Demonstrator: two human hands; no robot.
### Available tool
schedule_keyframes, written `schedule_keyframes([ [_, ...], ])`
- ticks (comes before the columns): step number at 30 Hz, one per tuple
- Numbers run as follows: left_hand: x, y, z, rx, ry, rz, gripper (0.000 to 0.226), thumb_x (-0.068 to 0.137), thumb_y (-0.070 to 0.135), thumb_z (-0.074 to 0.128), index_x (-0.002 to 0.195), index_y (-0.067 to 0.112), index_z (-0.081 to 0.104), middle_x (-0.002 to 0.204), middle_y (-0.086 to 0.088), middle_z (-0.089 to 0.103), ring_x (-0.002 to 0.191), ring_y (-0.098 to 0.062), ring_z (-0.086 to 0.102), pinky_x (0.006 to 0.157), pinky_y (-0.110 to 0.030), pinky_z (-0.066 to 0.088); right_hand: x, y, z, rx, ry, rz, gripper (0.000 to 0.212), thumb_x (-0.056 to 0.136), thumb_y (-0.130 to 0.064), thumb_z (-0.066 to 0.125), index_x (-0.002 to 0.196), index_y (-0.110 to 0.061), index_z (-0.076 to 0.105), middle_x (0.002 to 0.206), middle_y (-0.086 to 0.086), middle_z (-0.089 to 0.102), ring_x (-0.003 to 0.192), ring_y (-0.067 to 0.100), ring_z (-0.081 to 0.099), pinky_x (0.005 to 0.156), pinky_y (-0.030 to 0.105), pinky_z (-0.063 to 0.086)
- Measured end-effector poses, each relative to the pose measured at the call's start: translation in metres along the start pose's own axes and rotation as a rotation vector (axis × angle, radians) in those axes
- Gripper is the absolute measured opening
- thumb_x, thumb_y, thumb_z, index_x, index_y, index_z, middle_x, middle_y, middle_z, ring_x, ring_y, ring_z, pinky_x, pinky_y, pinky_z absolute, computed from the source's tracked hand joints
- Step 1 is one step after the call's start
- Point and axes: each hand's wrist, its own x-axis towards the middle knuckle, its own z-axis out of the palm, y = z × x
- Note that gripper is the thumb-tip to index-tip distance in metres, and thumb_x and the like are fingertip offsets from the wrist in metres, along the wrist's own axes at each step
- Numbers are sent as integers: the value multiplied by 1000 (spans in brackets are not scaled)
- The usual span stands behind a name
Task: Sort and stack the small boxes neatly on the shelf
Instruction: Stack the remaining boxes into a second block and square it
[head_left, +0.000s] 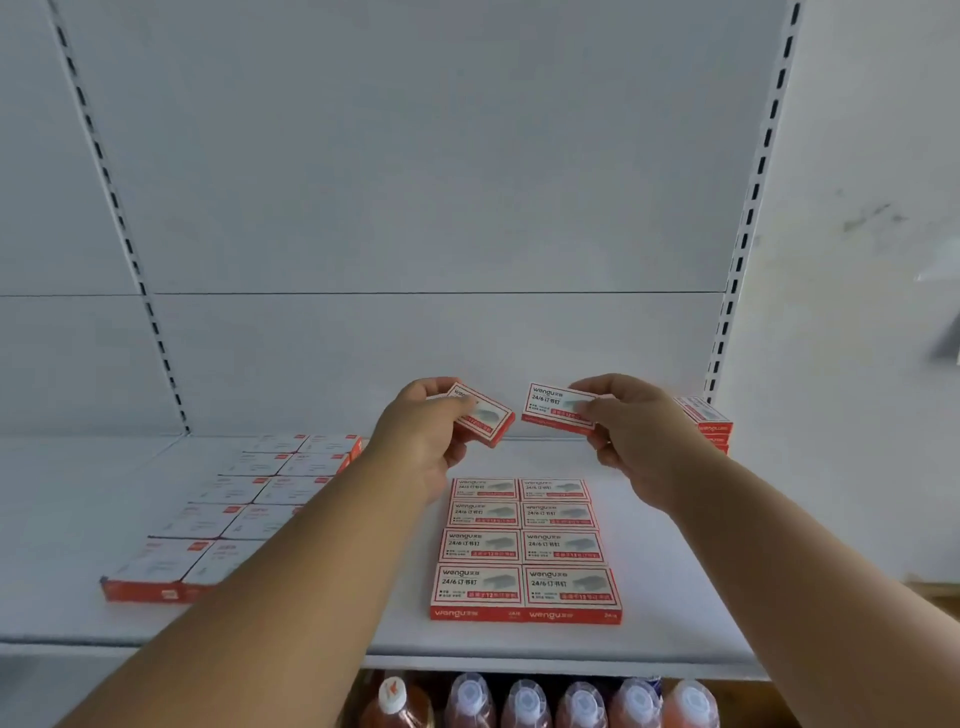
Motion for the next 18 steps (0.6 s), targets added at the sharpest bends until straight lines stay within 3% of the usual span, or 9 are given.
schedule_keyframes([
  [2,10,-4,0,51,36,2,22,88,11,70,101,24,59,86,-9,76,66,-16,74,52,-25,52,8,4,-2,-92,61,-11,14,89,-8,66,102,-13,66,75,9,67,58,17,48,52,28,39],
  [4,22,-11,0,258,94,72,24,86,13,72,97,25,55,94,-8,73,71,-21,74,54,-25,54,16,11,-4,-243,119,-4,16,87,-11,69,102,-12,63,81,12,67,60,18,50,53,30,40],
  [8,38,-28,-5,593,157,152,15,85,16,68,89,24,56,95,-5,72,76,-22,73,61,-31,61,24,30,2,-560,71,46,15,90,-12,64,105,-9,65,82,9,68,59,17,55,48,28,43],
  [10,45,-36,-8,787,122,169,13,85,22,69,77,23,58,88,-3,73,76,-23,71,70,-38,61,26,34,9,-716,40,64,17,92,-15,60,107,-8,64,89,8,67,71,20,63,56,32,54],
  [12,49,-40,-11,1029,73,201,17,85,35,68,76,21,64,81,1,72,72,-19,68,66,-33,57,27,32,14,-937,4,56,21,94,-20,55,112,-9,56,97,6,63,83,23,63,70,36,57],
  [14,50,-42,-12,1185,33,227,27,83,47,67,82,20,69,80,4,71,71,-17,66,60,-29,50,27,28,18,-1136,-48,39,24,96,-21,49,117,-10,53,104,6,61,89,24,61,73,34,54],
  [18,49,-45,-11,1324,9,263,37,84,56,60,89,20,66,81,4,68,74,-19,66,62,-31,51,27,26,16,-1192,-128,23,27,97,-17,44,114,-14,64,106,5,66,93,24,63,80,37,57],
])
